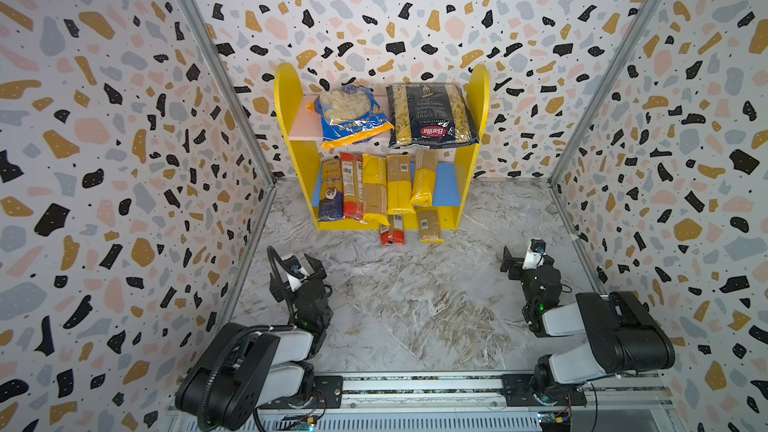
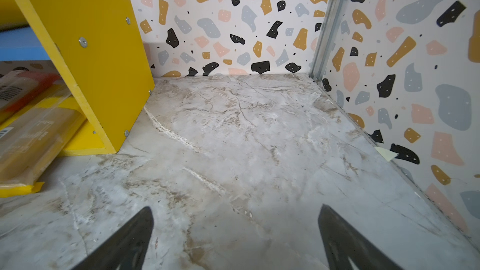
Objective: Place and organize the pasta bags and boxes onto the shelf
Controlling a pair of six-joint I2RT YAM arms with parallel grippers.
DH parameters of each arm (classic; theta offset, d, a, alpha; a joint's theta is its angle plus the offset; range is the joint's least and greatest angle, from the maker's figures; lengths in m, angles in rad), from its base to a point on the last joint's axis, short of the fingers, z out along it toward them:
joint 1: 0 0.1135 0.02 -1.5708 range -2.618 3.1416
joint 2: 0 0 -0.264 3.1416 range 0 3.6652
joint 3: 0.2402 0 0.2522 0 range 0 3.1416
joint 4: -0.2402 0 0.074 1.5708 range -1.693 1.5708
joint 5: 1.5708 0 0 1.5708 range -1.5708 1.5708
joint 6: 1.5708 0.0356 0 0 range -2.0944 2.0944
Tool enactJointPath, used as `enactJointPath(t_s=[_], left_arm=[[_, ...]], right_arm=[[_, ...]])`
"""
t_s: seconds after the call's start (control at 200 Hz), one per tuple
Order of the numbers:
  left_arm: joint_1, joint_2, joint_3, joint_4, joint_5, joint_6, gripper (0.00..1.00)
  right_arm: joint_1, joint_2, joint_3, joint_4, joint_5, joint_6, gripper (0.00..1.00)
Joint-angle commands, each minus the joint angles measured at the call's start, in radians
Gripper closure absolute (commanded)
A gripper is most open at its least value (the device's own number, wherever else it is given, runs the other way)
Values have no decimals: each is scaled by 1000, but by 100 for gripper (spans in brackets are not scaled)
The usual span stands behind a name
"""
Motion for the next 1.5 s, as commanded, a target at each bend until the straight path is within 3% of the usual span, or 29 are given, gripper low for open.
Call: enactJointPath(t_s=[0.0, 0.17, 0.24, 0.305, 0.39, 0.656, 1.091, 1.176, 1.241, 1.341, 1.497], left_arm=[[-4, 11, -9, 150, 16, 7, 0], [-8, 89, 50, 119, 232, 112, 0], [27, 157, 69, 132, 297, 88, 0], [37, 205, 102, 145, 292, 94, 0], [65, 170, 139, 4, 328, 59, 1], [104, 182, 148, 9, 366, 42, 1], [103, 155, 126, 19, 377, 39, 0], [103, 156, 133, 6, 423, 54, 1], [104, 156, 129, 15, 446, 62, 0], [104, 157, 134, 7, 499, 85, 0], [103, 158, 137, 2, 497, 85, 1]], right_arm=[[-6, 2, 19, 37, -24, -16, 1], [-8, 2, 22, 30, -29, -14, 1], [-7, 3, 23, 30, -29, -16, 1], [-8, 3, 25, 28, -28, -17, 1], [-8, 4, 30, 19, -28, -22, 1], [37, 10, 39, 8, 50, -45, 1], [37, 6, 35, 16, 48, -48, 1], [39, 6, 34, 17, 47, -53, 1], [45, 6, 25, 34, -102, -115, 1], [8, -8, 2, 58, -236, -120, 1], [-14, 0, 16, 38, -292, -117, 1]])
